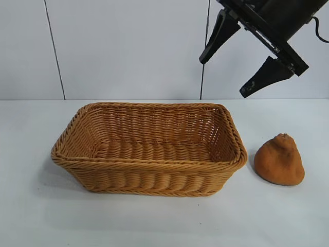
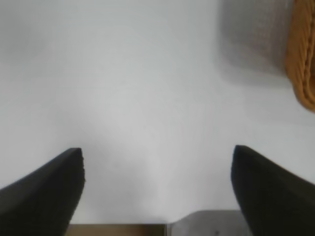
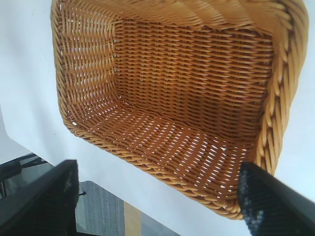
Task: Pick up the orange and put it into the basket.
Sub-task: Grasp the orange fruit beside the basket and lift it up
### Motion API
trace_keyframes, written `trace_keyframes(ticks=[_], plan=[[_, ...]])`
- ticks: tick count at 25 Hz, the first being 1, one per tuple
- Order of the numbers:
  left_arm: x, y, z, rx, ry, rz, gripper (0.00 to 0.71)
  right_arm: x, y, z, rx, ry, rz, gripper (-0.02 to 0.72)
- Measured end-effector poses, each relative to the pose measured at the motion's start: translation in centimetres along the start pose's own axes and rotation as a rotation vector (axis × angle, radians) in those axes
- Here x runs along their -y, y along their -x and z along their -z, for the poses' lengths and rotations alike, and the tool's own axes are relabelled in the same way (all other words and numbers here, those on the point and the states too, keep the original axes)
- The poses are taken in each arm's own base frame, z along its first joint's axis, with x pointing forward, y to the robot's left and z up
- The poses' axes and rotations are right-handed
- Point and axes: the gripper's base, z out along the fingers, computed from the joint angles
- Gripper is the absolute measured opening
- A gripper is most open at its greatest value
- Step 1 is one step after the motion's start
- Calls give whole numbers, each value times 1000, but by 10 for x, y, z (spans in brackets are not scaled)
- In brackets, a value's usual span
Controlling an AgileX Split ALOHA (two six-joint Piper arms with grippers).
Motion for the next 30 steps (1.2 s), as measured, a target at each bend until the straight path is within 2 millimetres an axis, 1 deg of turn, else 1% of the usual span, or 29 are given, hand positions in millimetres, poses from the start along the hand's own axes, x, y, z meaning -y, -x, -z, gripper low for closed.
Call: trace_keyframes(ticks=[2,4,6,8,10,11,13,15,18,22,27,30], plan=[[-1,-22,-1,74,-2,0,581,0,0,1,3,0,2,601],[-2,-43,-2,151,-6,0,581,-5,4,6,23,3,19,601],[-2,-58,-2,206,-8,-1,581,-8,7,10,35,5,29,601],[-2,-71,2,264,-11,-2,581,-13,11,17,64,8,54,601],[-2,-78,7,324,-15,-2,581,-21,17,28,104,9,92,601],[-2,-82,10,352,-17,-2,581,-27,22,38,140,-14,131,601],[-3,-87,14,395,-19,-2,581,-30,26,48,173,-56,162,601],[-3,-91,18,432,-22,-2,581,-28,28,56,191,-129,167,601],[-3,-96,21,470,-23,-3,581,-20,26,64,203,-269,164,601],[-3,-105,26,531,-26,-3,581,-8,26,72,216,-420,149,601],[-4,-125,36,676,-31,-6,580,-6,26,73,218,-445,143,601],[-4,-129,37,700,-32,-7,580,-4,26,74,216,-472,142,601]])
